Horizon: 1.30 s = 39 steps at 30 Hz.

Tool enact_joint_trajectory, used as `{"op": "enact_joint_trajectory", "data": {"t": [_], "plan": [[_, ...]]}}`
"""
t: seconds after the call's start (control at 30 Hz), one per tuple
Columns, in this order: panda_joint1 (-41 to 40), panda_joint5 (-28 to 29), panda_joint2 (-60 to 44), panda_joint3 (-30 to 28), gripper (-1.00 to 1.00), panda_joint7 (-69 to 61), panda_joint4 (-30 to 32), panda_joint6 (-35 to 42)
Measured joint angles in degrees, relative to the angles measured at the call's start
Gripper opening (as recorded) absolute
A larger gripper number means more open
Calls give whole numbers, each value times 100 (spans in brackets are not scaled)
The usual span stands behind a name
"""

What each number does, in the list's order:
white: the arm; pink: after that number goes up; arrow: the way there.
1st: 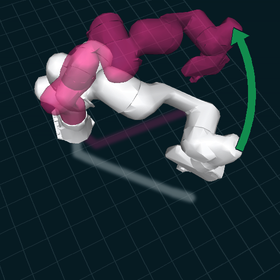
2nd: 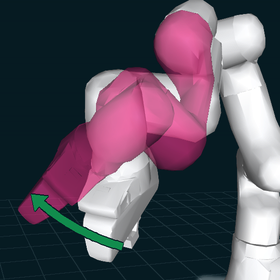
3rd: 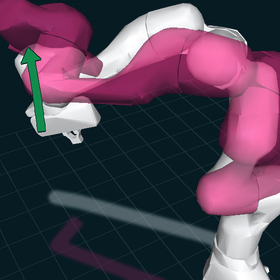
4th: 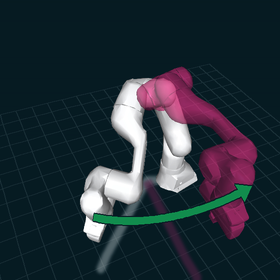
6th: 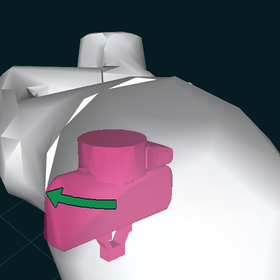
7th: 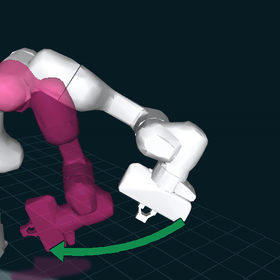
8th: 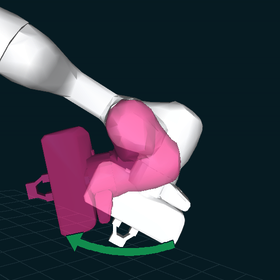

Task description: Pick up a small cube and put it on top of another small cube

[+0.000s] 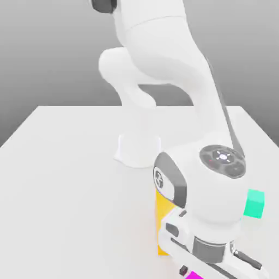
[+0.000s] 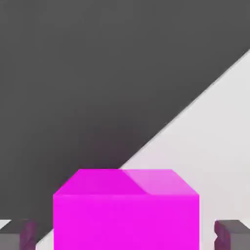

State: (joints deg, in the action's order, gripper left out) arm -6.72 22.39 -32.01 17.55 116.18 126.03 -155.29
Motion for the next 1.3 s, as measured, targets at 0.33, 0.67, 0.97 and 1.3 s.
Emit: {"op": "enact_joint_trajectory", "data": {"t": [0.33,0.67,0.97,1.3], "plan": [[-296,-706,1107,505,-100,-183,305,796],[-99,-1712,2648,886,-100,965,918,1683],[276,-2709,3959,1039,-100,2045,1600,2040],[216,-2265,3264,1147,100,2653,1969,1005]]}}
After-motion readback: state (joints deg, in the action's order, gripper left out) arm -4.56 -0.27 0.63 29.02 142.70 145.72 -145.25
